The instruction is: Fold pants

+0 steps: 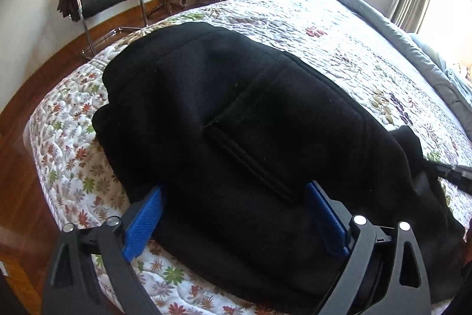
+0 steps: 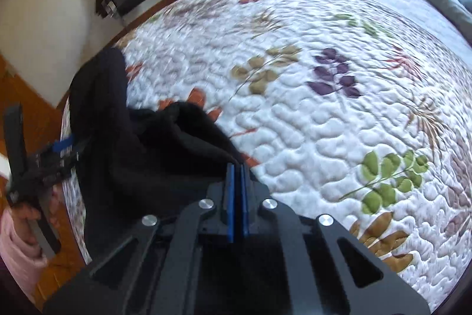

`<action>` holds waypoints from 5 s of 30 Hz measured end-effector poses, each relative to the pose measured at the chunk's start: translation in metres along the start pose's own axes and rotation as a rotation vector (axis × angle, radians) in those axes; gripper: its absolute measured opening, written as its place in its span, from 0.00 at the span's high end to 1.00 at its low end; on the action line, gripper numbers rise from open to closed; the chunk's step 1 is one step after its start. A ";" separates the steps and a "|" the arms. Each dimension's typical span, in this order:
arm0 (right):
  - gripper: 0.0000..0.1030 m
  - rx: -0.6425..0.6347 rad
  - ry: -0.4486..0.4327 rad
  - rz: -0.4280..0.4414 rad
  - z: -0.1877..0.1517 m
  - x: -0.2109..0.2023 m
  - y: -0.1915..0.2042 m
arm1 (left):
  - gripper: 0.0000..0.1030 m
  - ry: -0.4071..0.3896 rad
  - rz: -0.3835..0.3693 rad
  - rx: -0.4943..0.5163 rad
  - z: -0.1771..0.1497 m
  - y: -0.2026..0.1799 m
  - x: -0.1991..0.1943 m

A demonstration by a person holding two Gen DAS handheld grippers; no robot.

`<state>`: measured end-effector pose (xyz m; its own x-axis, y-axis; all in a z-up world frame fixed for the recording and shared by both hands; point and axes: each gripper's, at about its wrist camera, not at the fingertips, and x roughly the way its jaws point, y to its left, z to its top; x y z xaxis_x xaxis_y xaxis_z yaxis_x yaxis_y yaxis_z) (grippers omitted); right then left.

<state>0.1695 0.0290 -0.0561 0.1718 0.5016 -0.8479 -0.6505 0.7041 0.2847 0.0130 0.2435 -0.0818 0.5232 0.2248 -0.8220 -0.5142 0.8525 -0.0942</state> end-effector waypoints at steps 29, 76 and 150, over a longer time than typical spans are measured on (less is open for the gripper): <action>0.70 0.356 -0.005 -0.186 -0.244 -0.131 -0.049 | 0.24 0.171 -0.380 -0.415 0.002 0.076 -0.028; 0.64 0.624 -0.143 -0.337 -0.310 -0.217 -0.138 | 0.50 0.017 -0.229 0.006 -0.032 -0.031 -0.077; 0.92 0.996 -0.568 -0.090 -0.412 -0.330 -0.272 | 0.17 0.135 -0.359 0.404 -0.140 -0.265 -0.086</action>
<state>-0.0148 -0.5353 -0.0378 0.6617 0.4050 -0.6310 0.2110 0.7070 0.6750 0.0094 -0.0677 -0.0648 0.5118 -0.1527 -0.8454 -0.0042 0.9836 -0.1802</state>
